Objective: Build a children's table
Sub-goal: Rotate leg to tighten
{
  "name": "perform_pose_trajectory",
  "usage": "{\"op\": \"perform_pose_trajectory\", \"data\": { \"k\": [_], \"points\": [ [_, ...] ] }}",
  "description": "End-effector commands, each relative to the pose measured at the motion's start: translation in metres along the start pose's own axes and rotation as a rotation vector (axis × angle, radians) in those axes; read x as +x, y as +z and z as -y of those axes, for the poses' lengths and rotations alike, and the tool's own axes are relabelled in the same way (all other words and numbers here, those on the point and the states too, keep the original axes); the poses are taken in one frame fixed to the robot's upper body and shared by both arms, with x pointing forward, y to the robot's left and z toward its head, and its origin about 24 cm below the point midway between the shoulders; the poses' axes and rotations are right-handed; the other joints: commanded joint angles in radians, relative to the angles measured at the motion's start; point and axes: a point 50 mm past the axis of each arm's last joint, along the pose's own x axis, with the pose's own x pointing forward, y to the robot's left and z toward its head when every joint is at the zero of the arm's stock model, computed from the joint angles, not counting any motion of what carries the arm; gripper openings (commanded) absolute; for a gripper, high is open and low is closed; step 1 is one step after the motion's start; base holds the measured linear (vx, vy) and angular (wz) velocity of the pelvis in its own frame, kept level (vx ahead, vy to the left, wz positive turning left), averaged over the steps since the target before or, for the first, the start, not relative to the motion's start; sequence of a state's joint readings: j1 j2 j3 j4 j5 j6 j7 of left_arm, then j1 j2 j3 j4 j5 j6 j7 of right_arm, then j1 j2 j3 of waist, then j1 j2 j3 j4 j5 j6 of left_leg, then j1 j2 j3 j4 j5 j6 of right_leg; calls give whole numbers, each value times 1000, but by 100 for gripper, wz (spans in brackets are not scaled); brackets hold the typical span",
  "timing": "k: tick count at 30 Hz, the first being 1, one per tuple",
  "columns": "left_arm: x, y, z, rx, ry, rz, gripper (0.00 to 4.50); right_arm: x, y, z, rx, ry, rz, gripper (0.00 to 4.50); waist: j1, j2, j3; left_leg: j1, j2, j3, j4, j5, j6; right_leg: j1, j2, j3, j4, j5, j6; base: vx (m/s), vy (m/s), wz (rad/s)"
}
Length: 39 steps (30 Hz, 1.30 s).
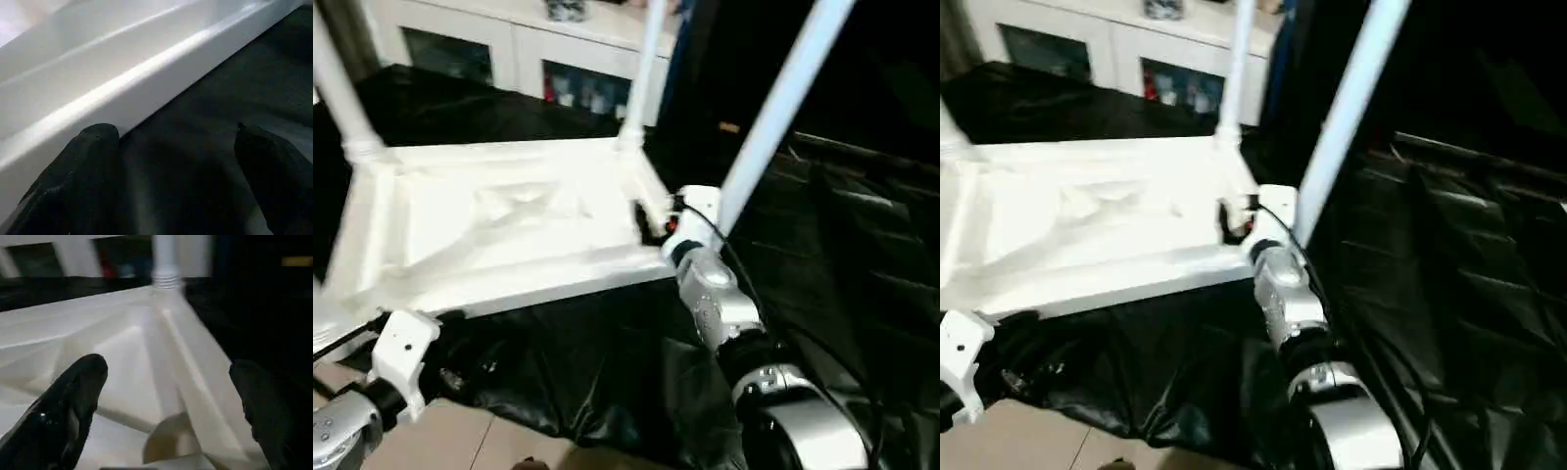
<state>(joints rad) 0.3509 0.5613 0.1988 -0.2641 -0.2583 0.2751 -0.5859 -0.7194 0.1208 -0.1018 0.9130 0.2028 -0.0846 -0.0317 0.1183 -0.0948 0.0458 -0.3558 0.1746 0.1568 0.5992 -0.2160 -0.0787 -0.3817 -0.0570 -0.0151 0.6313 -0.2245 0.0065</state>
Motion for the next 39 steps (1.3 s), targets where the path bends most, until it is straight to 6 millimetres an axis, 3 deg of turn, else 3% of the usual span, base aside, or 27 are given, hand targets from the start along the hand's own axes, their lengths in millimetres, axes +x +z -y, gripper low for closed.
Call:
{"op": "perform_pose_trajectory", "data": {
  "k": [1,11,15,16,18,19,22,27,29,30,31,34,35,36,37,39],
  "points": [
    [0,2,-5,30,38,-4,446,2,5,18,55,-142,22,450,-6,38,-42,25,44,-4,-94,-257,-57,6,-61,34,-62,-102,-126,0,0,0],
    [2,1,-9,68,76,-14,446,3,25,58,121,-382,125,450,14,33,-49,21,41,1,-85,-176,-41,13,-57,30,-51,9,-116,0,0,0],
    [2,1,-11,79,93,-13,446,-1,29,70,106,-438,169,450,12,30,-48,18,41,1,-86,-184,-43,15,-59,30,-52,-8,-115,0,0,0],
    [2,1,-12,85,105,-11,446,-5,30,75,105,-466,185,450,12,24,-47,18,41,3,-86,-190,-39,15,-59,31,-55,-22,-114,0,0,0],
    [4,1,-15,97,139,-7,446,-11,28,81,104,-490,207,450,11,25,-47,16,41,1,-86,-185,-37,16,-59,31,-55,-27,-110,0,0,0],
    [5,1,-17,101,156,1,446,-17,25,85,98,-500,219,450,15,27,-47,21,42,3,-84,-181,-36,11,-59,33,-55,-17,-103,0,0,0],
    [4,1,-20,103,191,18,446,-31,17,90,68,-506,231,450,16,24,-49,17,42,0,-85,-152,-37,18,-55,30,-53,32,-90,0,0,0],
    [2,2,-21,86,229,54,446,-48,11,99,5,-520,247,450,13,27,-45,20,43,-1,-91,-224,-53,13,-55,32,-60,-25,-82,0,0,0],
    [2,3,-21,76,246,79,446,-50,11,99,-18,-497,254,450,14,25,-44,21,42,-1,-92,-247,-52,13,-56,34,-64,-50,-83,0,0,0],
    [1,4,-21,61,253,110,446,-53,12,98,-35,-457,260,450,15,30,-43,22,42,-1,-91,-255,-51,12,-55,34,-65,-56,-82,0,0,0],
    [1,4,-21,61,253,110,446,-53,12,98,-35,-457,260,450,14,26,-42,20,44,-3,-94,-268,-49,13,-55,34,-67,-69,-80,0,0,0],
    [-4,8,-16,4,251,204,446,-57,15,87,-95,-257,266,450,12,22,-39,13,46,-5,-96,-290,-42,18,-60,36,-72,-109,-79,0,0,0],
    [-10,11,-10,-50,239,278,446,-62,13,76,-121,-24,230,450,10,24,-38,10,48,-8,-97,-302,-30,19,-60,37,-72,-119,-81,0,0,0],
    [-13,13,-7,-72,237,312,446,-65,11,71,-126,76,204,450,11,22,-37,10,48,-7,-95,-308,-23,22,-60,37,-74,-119,-83,0,0,0],
    [-15,14,-2,-98,238,340,446,-69,8,67,-134,154,177,450,6,21,-36,3,52,-10,-98,-307,-14,24,-62,39,-75,-116,-87,0,0,0],
    [-17,15,7,-129,248,381,446,-75,4,62,-165,247,139,450,-5,17,-37,6,51,-6,-96,-306,-5,18,-59,37,-77,-130,-103,0,0,0]
  ]
}}
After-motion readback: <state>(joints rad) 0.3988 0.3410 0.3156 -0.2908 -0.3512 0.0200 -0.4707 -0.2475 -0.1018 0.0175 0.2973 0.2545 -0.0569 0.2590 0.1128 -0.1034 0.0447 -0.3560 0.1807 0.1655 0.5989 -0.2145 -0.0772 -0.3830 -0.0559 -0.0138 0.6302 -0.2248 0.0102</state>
